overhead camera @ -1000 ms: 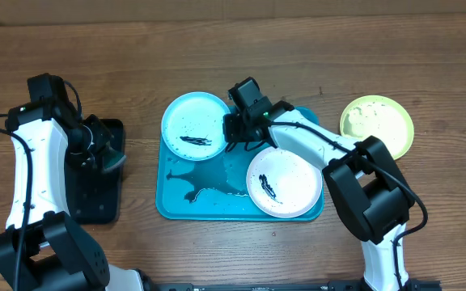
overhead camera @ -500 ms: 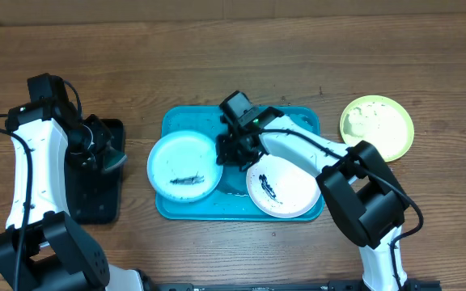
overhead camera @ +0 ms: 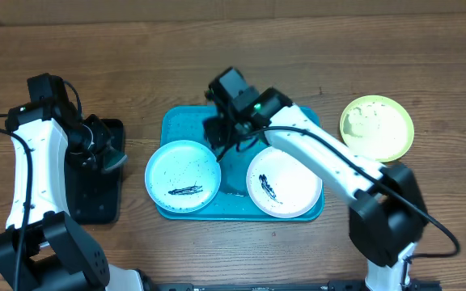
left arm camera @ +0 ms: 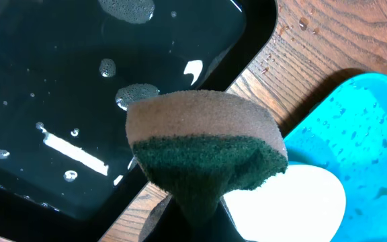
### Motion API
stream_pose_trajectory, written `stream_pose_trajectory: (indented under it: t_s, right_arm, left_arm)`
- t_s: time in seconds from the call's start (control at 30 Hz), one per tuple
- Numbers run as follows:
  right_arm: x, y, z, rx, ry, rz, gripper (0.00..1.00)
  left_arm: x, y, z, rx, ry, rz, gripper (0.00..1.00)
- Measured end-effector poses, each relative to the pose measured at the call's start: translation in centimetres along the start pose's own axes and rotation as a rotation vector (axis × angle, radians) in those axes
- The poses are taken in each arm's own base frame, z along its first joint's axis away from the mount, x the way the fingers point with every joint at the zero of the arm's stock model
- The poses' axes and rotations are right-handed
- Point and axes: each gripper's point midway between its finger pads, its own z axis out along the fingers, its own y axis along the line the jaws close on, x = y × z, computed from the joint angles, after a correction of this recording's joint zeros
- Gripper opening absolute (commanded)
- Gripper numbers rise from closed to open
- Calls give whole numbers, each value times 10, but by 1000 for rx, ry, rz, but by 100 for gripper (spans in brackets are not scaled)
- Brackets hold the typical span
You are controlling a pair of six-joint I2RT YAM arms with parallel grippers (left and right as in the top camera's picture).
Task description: Clean dirty plates on tray and stack at the side
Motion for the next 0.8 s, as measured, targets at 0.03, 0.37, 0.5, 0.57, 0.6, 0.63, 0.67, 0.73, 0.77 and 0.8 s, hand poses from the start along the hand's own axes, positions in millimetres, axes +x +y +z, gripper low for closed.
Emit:
stream_pose_trajectory:
  t_s: [0.03, 0.37, 0.5, 0.57, 0.6, 0.63, 0.67, 0.73, 0.77, 0.8]
  right_arm:
    - [-11, 3, -6, -3, -45, -72, 63]
    - [-8, 17, 37, -125, -42, -610, 63]
    - [4, 20, 62, -160, -16, -747, 63]
    - [7, 29, 67, -175, -24, -821, 64]
    - [7, 34, 69, -183, -35, -855, 64]
    - [5, 42, 70, -189, -54, -891, 64]
    - [5, 50, 72, -196, -72, -924, 64]
    - [3, 64, 75, -210, -106, -975, 64]
    - [2, 70, 77, -215, -124, -997, 63]
    - [2, 77, 79, -222, -139, -1017, 63]
  left_arm:
    - [0, 0, 0, 0, 0, 0, 4]
    - [0, 0, 0, 0, 0, 0, 4]
    - [0, 0, 0, 0, 0, 0, 4]
    - [-1, 0, 0, 1, -3, 0, 4]
    - [-1, 0, 0, 2, -4, 1, 4]
    - [-1, 0, 0, 2, -4, 1, 4]
    - [-1, -1, 0, 3, -6, 1, 4]
    - [-2, -1, 0, 2, -6, 1, 4]
    - [-2, -1, 0, 2, -7, 3, 4]
    - [-2, -1, 0, 3, -7, 7, 4]
